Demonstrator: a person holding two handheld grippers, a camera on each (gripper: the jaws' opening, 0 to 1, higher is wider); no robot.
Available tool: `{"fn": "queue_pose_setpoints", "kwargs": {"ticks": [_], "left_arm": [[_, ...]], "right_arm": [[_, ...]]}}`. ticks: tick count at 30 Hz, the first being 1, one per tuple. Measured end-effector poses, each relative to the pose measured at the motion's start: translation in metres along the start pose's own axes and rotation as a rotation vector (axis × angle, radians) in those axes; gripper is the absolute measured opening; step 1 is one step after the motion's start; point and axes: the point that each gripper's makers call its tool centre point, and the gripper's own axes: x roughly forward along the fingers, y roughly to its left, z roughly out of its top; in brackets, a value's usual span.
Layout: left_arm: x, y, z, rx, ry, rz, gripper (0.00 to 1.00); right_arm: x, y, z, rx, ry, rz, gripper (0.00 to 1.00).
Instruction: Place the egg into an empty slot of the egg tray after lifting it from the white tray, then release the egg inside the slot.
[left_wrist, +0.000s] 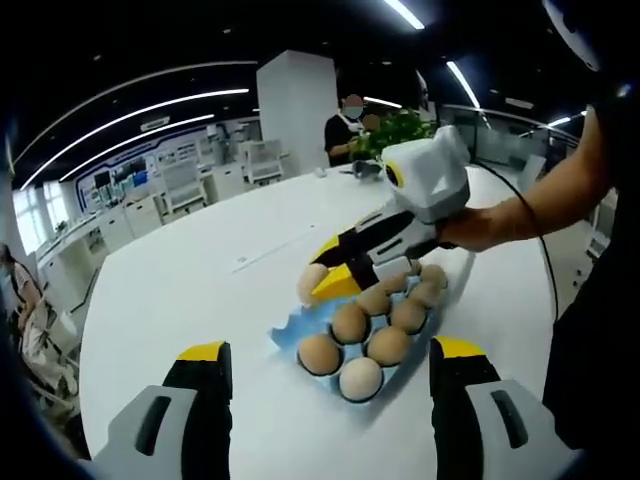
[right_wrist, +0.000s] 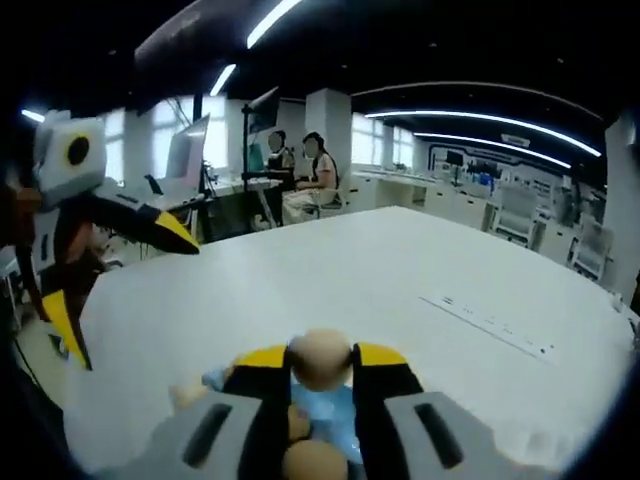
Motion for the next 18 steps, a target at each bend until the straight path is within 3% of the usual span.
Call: {"fn": "queue_pose_setpoints", "kwargs": {"ticks": [8, 18], "left_arm": [[0.000, 0.007, -0.002, -0.005, -0.001, -0.007, 0.80], [0.000, 0.013, -0.005, -0.016, 0.000, 0.002, 0.80]], "right_arm": [[0.028, 0.015, -0.009, 0.017, 0.033, 0.047, 0.23], [0.036, 0.020, -0.021, 0.025, 0.080, 0.084, 0.23]]}}
